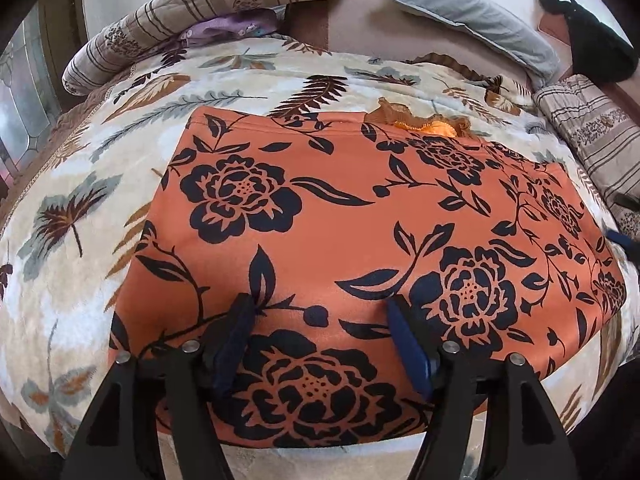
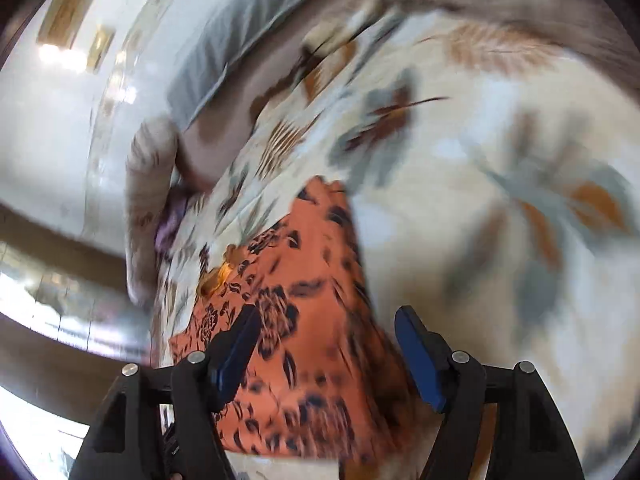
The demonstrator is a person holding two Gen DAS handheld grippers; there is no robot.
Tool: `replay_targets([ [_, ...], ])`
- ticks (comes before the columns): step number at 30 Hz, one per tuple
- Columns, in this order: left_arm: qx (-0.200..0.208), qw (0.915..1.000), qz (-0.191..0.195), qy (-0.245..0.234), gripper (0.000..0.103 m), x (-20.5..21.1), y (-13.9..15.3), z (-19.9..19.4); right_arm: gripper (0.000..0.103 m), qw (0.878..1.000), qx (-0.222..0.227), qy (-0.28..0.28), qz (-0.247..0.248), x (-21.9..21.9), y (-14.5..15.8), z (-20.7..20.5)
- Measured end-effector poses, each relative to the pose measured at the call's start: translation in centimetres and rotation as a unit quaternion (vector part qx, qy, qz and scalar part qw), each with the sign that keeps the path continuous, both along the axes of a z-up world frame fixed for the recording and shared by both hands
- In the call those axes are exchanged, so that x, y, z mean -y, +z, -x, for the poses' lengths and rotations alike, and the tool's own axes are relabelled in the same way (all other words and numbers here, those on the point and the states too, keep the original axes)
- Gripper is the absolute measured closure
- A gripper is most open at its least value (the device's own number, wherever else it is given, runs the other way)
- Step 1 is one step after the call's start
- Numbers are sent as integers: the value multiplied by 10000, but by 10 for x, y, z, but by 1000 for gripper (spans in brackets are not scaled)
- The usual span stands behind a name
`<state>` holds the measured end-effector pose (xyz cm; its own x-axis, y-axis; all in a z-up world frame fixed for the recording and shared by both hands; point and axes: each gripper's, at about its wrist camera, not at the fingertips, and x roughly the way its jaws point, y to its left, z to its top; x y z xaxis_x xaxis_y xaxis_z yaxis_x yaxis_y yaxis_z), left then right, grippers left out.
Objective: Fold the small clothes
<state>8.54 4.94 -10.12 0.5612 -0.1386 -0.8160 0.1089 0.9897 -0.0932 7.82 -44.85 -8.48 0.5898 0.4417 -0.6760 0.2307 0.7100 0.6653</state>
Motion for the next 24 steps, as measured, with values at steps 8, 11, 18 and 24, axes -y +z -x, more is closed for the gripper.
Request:
replay_targets([
  [8,-6,9999,95,-44,29,-1,-2,-2,88,9973,-422,493,341,-22,-28,-97],
  [11,17,9999,85,-64,26,1,-2,-2,88,9979,-490,-50,431,-13,-34,-107],
  [18,-15,9999,117,-50,25,1,-2,-3,75,9907,-477,-829,970,-8,-12,-89],
  [24,-67,9999,137,-26,25,1,-1,-4,75,9913,316,-147,1269,-65,46,-30],
])
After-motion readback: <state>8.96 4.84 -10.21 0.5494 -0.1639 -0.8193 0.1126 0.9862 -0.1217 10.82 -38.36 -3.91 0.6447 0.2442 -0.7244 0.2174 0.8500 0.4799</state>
